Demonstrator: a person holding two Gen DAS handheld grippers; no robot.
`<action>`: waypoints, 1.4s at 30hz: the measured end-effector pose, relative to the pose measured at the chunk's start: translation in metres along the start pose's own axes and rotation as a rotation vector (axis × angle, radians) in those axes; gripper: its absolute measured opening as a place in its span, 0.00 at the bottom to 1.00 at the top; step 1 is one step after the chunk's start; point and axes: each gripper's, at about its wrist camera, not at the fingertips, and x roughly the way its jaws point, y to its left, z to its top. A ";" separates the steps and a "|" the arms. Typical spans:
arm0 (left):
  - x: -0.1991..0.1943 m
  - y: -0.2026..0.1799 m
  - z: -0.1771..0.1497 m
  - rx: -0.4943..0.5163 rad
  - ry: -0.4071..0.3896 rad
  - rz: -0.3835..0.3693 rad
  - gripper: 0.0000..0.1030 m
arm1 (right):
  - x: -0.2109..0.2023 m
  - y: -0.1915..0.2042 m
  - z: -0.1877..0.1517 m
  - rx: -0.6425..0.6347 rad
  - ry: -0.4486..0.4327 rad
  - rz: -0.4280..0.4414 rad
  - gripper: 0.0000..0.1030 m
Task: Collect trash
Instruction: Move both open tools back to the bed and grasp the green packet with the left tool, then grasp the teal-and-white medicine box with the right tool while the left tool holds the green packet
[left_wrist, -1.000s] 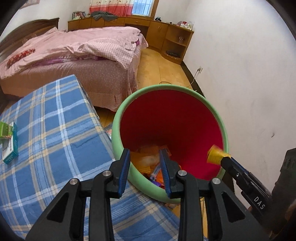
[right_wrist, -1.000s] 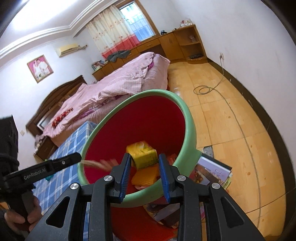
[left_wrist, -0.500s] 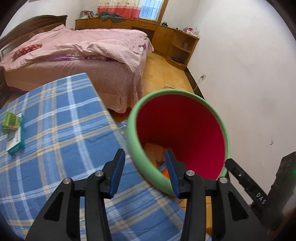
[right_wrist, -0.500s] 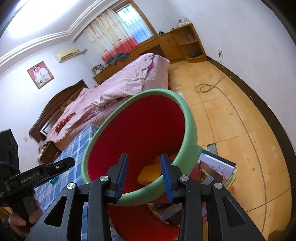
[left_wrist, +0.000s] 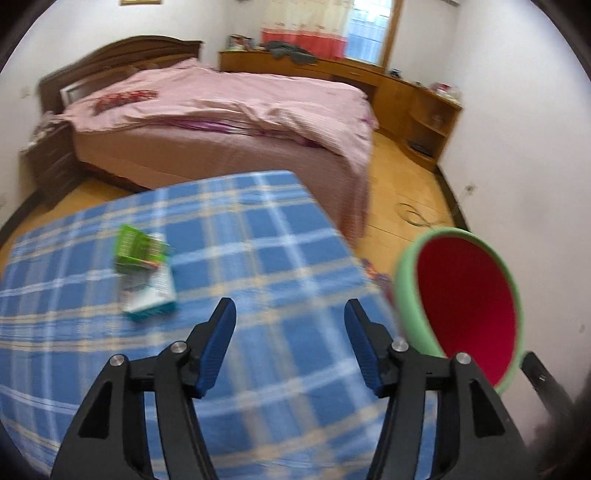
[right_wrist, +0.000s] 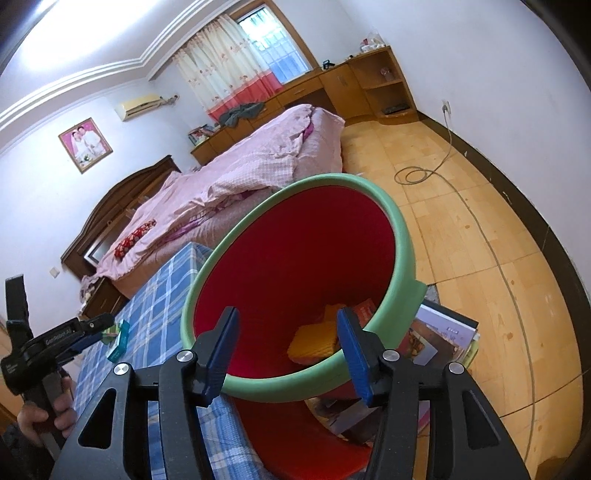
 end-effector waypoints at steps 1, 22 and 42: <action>0.001 0.009 0.003 -0.004 -0.003 0.024 0.61 | 0.001 0.002 0.000 -0.005 0.003 -0.004 0.55; 0.074 0.099 0.043 -0.080 0.071 0.241 0.65 | 0.018 0.014 0.000 -0.026 0.035 -0.058 0.72; 0.052 0.120 0.021 -0.167 0.027 0.158 0.62 | 0.014 0.032 -0.003 -0.058 0.050 -0.028 0.72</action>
